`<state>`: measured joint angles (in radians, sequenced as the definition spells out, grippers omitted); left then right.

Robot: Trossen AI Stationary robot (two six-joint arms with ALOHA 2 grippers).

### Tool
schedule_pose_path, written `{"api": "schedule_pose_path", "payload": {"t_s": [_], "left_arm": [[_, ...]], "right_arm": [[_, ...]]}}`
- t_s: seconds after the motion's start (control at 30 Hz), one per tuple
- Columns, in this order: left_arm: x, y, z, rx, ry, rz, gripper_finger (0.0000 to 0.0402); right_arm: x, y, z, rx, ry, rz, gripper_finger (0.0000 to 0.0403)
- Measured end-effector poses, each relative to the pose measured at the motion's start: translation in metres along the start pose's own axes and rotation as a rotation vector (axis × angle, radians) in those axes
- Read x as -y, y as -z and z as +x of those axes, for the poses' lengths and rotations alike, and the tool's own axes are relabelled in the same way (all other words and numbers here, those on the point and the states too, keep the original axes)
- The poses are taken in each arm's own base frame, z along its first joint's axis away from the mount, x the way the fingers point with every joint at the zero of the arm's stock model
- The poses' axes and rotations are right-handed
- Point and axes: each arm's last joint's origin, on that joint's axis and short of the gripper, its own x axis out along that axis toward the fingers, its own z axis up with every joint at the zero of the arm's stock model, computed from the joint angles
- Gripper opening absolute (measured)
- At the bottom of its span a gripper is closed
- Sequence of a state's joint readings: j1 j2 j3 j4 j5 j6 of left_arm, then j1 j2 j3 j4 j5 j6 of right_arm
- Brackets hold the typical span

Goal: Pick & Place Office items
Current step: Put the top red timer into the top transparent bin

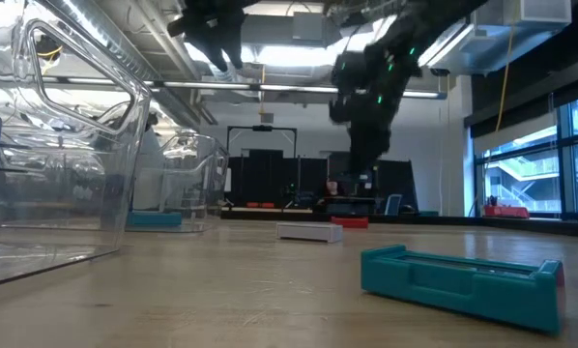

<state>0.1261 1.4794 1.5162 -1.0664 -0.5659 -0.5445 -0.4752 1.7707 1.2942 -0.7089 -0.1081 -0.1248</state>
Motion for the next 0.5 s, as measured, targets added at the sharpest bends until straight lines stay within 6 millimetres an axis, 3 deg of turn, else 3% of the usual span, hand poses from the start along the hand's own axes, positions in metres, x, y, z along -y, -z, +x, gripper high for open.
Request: {"api": "schedule_pose_path", "payload": {"t_s": [0.13,0.27,0.5], "left_arm": [[-0.017,-0.005,-0.007,0.026,-0.011,0.031,0.0184],[-0.032,-0.009,-0.013,0.054,-0.039,0.056,0.0184],[-0.05,-0.014,-0.016,0.07,-0.076,0.085,0.0184]], "right_arm": [[0.007,0.005,0.036,-0.099,-0.014,-0.104,0.0286],[0.013,0.01,0.062,-0.176,0.054,-0.172,0.0308],[0.023,0.012,0.079,-0.195,0.066,-0.197,0.0305]]}}
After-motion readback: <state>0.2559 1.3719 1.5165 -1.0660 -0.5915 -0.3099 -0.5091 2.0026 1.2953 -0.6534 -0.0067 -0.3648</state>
